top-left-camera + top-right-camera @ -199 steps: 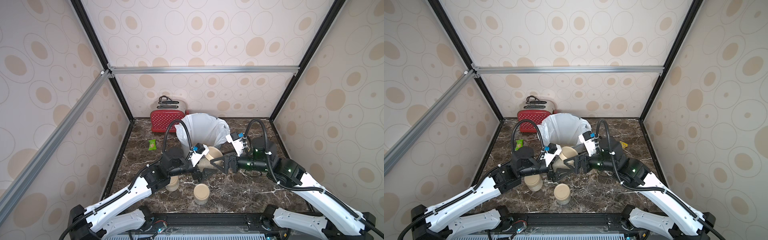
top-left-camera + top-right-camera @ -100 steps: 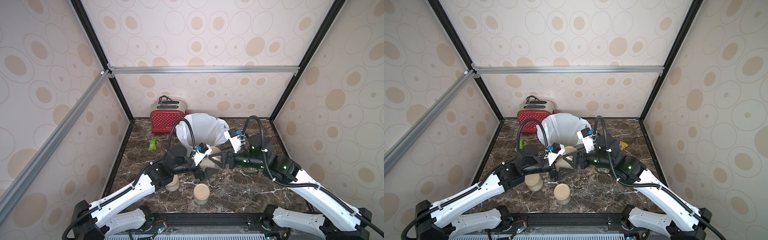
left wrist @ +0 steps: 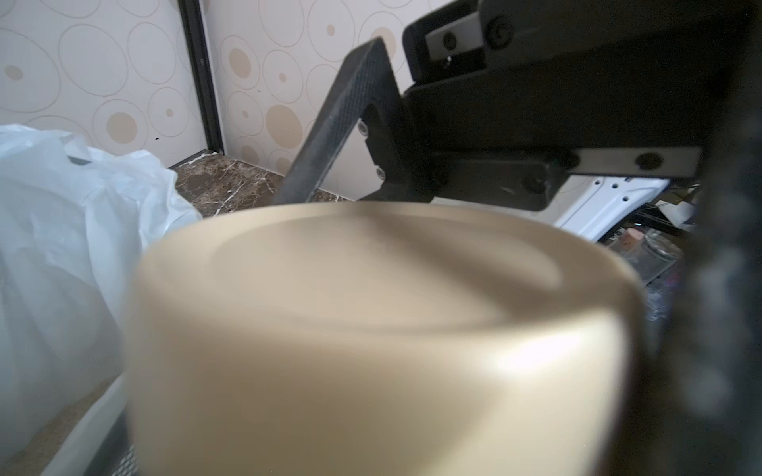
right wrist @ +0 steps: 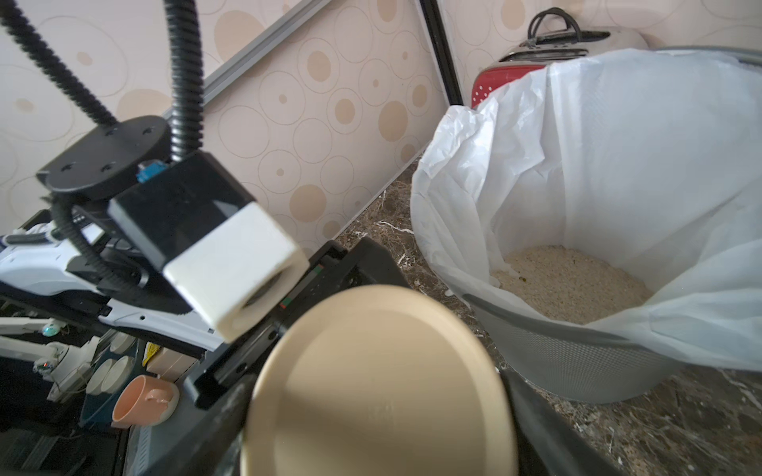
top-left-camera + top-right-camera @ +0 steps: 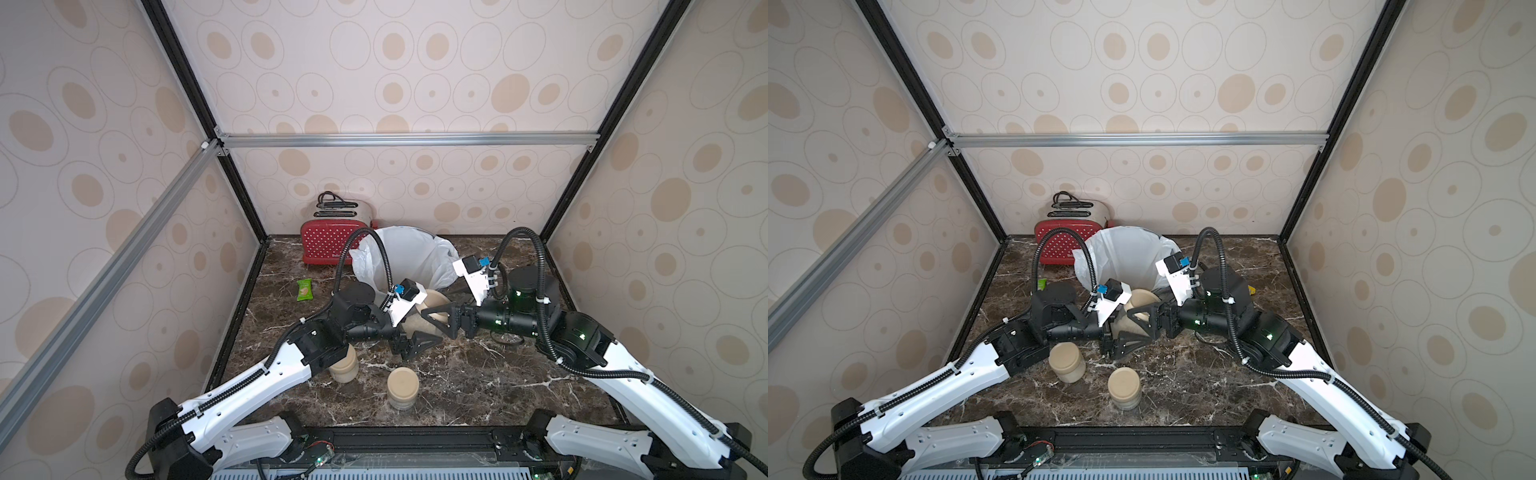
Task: Empty moldy rice from jars
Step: Unscrew the lid from the jar.
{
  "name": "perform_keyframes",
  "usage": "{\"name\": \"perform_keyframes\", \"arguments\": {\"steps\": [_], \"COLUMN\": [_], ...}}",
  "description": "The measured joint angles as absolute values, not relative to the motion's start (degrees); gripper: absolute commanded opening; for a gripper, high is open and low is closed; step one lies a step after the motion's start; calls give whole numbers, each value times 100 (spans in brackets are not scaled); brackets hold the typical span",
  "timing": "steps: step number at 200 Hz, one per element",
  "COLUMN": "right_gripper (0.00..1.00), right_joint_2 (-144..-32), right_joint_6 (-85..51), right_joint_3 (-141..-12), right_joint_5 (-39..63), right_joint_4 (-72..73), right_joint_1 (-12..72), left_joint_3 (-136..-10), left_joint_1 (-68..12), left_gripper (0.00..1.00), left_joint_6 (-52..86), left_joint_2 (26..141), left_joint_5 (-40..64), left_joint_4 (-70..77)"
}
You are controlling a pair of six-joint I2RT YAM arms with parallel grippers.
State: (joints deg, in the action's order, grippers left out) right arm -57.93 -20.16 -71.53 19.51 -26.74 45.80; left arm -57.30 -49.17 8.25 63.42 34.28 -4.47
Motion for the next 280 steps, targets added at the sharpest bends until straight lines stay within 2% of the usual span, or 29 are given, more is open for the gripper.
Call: {"name": "perform_keyframes", "arguments": {"steps": [87,142,168,201,224,280], "right_gripper": [60,67,74,90,97,100], "right_joint_2": [-6383,-6552,-6589,-6582,-6582,-6486], "right_joint_6": [-489,-180,-108,-110,-209,-325], "right_joint_3": [-8626,-8672,-8735,-8737,-8720,-8573], "right_joint_5": [3769,4633,4683,4451,4228,3782], "right_joint_4": [-3590,-3651,-3684,-3693,-3717,-3815], "right_joint_1": [4305,3970,3968,4016,4045,4045], "left_joint_3": [-6230,-6230,-6230,-6156,-6045,-5935], "left_joint_1": [-4917,-4923,-4932,-4956,-4963,-4963], "left_gripper": [29,29,29,29,29,29], "left_joint_6": [1068,1068,1063,1009,926,779], "left_joint_2": [6213,6176,6121,6038,5970,5922], "left_joint_5": [4440,4447,4399,4136,3933,3564], "left_joint_4": [-489,-578,-587,-585,-572,-622]}}
